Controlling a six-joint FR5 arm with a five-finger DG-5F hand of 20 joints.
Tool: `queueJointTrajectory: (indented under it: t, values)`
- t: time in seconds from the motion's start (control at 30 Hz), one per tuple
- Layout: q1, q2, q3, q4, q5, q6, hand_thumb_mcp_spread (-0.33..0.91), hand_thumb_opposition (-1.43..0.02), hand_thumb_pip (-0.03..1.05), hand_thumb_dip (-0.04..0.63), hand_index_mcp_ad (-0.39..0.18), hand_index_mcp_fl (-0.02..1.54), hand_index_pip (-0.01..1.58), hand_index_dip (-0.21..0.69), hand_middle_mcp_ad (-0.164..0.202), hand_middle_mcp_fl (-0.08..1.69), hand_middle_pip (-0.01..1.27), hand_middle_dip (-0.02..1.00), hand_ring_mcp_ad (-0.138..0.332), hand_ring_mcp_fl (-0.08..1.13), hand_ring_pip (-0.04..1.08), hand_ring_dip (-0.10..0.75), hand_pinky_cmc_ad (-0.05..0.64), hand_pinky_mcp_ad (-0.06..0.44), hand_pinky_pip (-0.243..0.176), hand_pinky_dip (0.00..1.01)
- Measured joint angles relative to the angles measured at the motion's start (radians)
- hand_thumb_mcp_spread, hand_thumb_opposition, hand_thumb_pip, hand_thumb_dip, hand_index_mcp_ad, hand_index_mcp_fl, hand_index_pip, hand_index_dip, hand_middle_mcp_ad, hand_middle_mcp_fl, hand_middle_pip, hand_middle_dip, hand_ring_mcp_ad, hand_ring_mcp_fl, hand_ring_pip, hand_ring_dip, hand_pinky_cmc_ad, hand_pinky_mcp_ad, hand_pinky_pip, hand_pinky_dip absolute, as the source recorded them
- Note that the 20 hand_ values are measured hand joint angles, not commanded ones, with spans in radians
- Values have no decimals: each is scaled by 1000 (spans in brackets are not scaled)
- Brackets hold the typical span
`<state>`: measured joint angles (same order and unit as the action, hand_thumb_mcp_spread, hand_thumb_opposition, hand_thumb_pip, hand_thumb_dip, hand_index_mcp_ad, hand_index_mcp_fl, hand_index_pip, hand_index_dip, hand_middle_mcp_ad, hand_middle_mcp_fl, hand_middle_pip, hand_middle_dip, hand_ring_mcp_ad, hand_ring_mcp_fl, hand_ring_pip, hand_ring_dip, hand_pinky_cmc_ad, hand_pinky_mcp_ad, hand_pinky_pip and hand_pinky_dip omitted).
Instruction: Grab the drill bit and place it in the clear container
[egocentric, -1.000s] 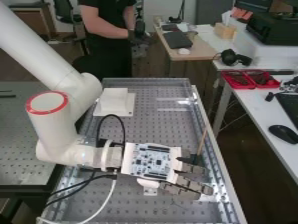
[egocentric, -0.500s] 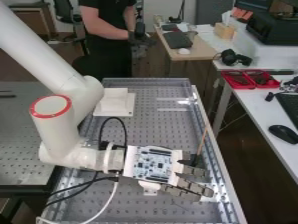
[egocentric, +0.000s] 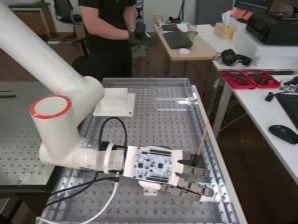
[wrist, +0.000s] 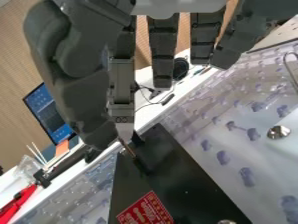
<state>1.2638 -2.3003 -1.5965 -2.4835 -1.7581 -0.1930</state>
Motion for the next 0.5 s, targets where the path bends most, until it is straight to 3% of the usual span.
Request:
queueJointTrajectory:
  t: [0.33,0.5]
  values:
    - [1,-3,2,6,4,3,497,-850,590,258,-138,590,1101,124,94,278,126,220,209,51,84,38,354,159,-63,188]
    - [1,-5,6,4,4,1,518,-899,536,251,-134,681,1180,124,94,286,126,220,209,59,84,38,354,159,-63,188]
